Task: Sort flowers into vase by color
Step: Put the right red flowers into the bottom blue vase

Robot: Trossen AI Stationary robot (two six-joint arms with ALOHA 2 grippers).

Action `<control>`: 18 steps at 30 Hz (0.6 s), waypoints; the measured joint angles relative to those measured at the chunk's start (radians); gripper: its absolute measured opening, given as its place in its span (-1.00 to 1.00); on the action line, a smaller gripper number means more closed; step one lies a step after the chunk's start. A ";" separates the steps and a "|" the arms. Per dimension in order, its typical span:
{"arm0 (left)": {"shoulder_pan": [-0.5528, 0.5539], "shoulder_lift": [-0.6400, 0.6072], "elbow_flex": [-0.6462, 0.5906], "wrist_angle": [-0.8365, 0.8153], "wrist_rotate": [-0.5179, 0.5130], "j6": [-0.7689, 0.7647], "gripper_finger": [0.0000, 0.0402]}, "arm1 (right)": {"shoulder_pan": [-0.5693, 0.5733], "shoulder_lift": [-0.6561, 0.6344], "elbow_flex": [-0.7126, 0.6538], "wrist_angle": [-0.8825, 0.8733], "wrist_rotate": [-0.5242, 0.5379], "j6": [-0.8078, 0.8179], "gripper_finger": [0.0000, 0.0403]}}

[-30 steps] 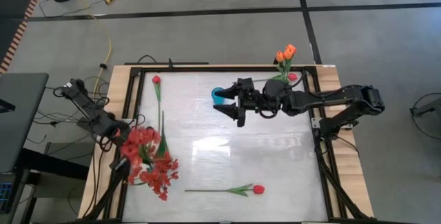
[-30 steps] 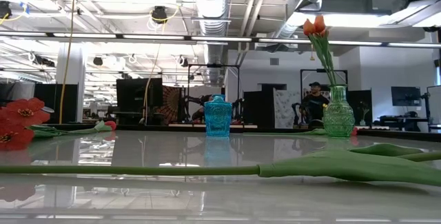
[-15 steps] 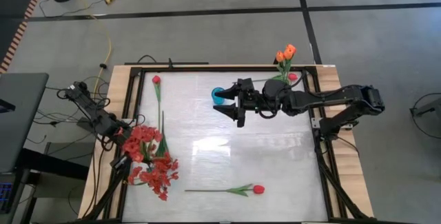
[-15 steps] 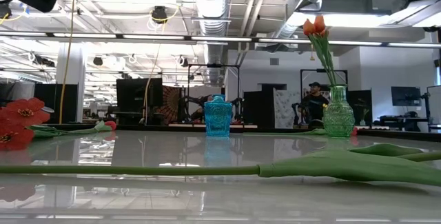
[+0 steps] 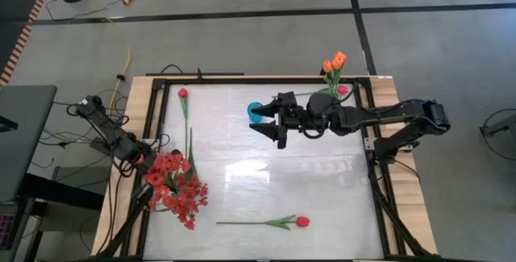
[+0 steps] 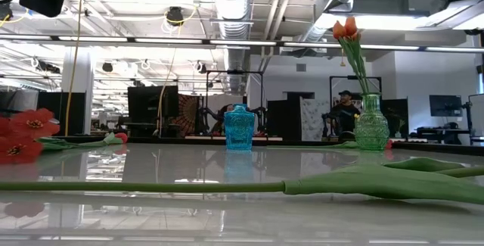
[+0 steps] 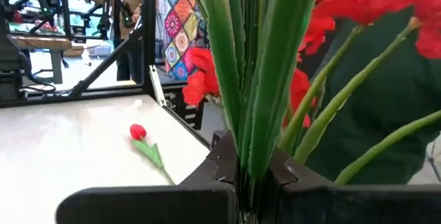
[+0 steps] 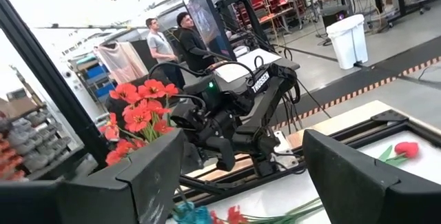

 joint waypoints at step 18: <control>0.000 0.000 0.000 -0.071 0.026 0.028 -1.00 | 0.000 0.000 0.000 0.009 0.002 0.056 0.60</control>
